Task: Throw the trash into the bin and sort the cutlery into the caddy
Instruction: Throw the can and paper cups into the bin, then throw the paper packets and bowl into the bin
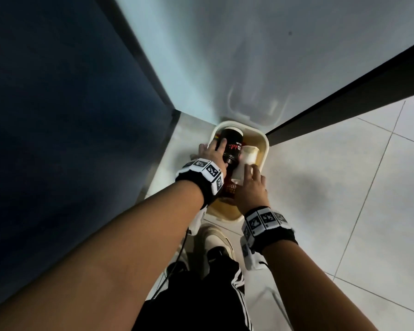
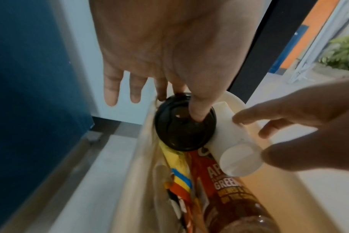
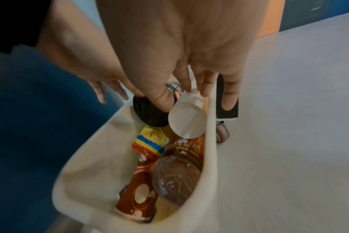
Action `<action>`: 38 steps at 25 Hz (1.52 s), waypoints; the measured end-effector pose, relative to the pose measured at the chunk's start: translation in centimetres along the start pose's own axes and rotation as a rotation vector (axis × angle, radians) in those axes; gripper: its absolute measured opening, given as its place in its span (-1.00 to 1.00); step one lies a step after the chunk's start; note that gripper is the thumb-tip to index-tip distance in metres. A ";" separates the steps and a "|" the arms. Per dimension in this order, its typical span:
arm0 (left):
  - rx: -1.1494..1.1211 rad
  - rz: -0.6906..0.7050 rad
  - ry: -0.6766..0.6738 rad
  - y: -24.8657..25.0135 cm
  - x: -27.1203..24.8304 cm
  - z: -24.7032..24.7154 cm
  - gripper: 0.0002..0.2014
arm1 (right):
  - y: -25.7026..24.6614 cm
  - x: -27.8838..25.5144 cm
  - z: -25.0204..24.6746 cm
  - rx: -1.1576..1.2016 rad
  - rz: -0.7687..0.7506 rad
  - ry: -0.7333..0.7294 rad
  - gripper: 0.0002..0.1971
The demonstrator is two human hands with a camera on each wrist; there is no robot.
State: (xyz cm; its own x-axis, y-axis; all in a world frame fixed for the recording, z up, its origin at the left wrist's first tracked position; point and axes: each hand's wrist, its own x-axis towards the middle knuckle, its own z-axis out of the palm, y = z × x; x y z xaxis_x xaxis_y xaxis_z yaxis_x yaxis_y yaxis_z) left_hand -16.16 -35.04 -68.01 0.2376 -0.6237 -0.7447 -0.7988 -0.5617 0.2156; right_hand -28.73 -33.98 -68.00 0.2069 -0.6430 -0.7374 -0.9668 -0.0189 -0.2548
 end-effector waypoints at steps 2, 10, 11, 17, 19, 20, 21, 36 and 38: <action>0.002 0.042 -0.029 -0.4 -1.7 -1.7 -0.27 | -0.3 -1.4 -1.3 0.080 0.004 0.002 -0.29; -0.762 -0.019 0.182 1.6 -19.5 -12.9 -0.68 | -7.9 -13.9 -13.6 0.290 -0.219 0.133 -0.58; -0.823 -0.017 0.241 1.9 -22.2 -14.6 -0.70 | -9.6 -15.9 -15.4 0.307 -0.261 0.141 -0.59; -1.052 -0.015 0.476 2.0 -36.9 -25.4 -0.76 | -17.3 -27.7 -24.9 0.238 -0.565 0.148 -0.70; -1.071 0.002 0.561 1.3 -41.9 -28.3 -0.77 | -19.8 -31.8 -27.8 0.207 -0.687 0.167 -0.71; -1.077 0.015 0.611 0.7 -44.6 -29.5 -0.77 | -21.3 -34.0 -29.1 0.189 -0.754 0.179 -0.72; -1.082 0.018 0.663 -0.1 -47.3 -30.4 -0.78 | -22.8 -36.2 -30.0 0.167 -0.825 0.188 -0.73; -1.197 -0.536 1.288 -21.6 -80.6 -27.3 -0.83 | -44.7 -64.0 -16.5 -0.334 -1.611 -0.305 -0.70; -1.157 -0.706 1.300 -24.6 -83.9 -24.7 -0.82 | -47.3 -66.3 -13.7 -0.391 -1.613 -0.255 -0.65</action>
State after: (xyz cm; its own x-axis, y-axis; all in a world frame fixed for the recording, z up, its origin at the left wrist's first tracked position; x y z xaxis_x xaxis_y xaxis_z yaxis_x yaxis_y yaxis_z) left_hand -2.83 17.71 4.79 0.9733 0.1990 -0.1141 0.2086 -0.5612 0.8010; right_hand 1.24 -0.93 1.52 0.9354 0.3532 0.0192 0.2748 -0.6914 -0.6681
